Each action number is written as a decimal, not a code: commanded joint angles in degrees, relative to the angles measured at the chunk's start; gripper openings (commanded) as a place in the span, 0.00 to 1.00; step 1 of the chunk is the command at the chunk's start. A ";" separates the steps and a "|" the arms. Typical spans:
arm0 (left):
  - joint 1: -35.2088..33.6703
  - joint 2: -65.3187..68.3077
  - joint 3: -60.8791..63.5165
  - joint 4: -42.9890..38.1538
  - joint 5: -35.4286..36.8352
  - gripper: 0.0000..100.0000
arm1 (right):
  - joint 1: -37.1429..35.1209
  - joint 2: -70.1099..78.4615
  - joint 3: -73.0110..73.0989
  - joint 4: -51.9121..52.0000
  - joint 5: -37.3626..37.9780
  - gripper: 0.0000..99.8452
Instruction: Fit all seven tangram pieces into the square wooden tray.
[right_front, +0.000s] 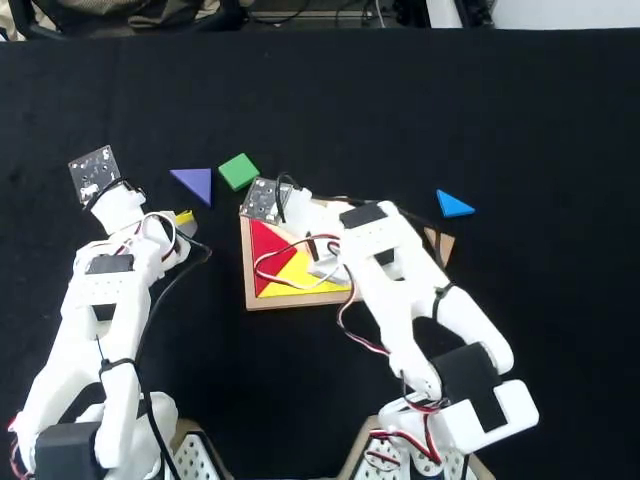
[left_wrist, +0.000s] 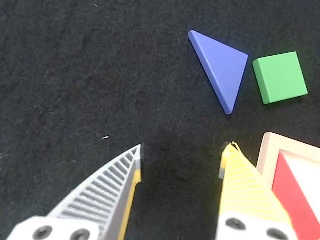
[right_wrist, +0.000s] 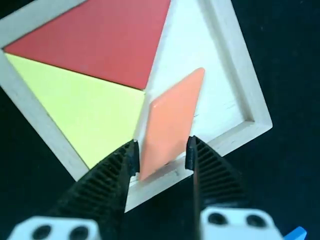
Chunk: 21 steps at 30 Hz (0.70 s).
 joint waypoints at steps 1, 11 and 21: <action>0.57 -0.26 -0.40 -0.79 0.18 0.26 | -0.79 -2.42 -0.22 -1.49 0.70 0.16; 0.48 -0.26 0.04 -1.05 0.18 0.26 | -1.14 -0.22 -1.01 -1.49 3.34 0.16; 0.57 -0.26 0.04 -1.05 0.18 0.26 | -0.79 8.13 -5.49 -1.32 3.34 0.16</action>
